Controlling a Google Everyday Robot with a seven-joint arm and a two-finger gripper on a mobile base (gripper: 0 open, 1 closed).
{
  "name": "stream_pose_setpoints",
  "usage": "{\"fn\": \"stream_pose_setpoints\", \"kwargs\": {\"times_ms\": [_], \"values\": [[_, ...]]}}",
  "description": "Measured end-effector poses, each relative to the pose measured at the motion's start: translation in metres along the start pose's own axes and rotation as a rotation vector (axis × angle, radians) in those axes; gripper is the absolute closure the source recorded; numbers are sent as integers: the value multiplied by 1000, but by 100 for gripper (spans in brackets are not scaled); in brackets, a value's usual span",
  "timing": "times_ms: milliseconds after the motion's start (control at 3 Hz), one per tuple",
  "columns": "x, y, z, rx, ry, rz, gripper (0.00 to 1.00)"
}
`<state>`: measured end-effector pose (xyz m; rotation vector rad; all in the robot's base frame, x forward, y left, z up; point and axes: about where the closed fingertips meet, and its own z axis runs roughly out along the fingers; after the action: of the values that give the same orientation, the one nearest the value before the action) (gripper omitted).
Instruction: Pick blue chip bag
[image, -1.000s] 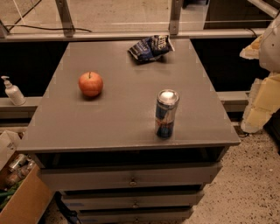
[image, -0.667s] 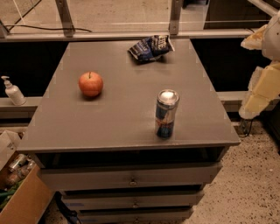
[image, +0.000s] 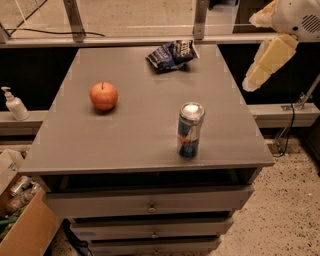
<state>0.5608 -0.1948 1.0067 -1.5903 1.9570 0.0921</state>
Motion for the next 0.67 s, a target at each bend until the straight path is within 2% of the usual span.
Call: {"fn": "stream_pose_setpoints", "kwargs": {"times_ms": [333, 667], "values": [[2, -1, 2, 6, -10, 7, 0], [-2, -10, 23, 35, -73, 23, 0]]}}
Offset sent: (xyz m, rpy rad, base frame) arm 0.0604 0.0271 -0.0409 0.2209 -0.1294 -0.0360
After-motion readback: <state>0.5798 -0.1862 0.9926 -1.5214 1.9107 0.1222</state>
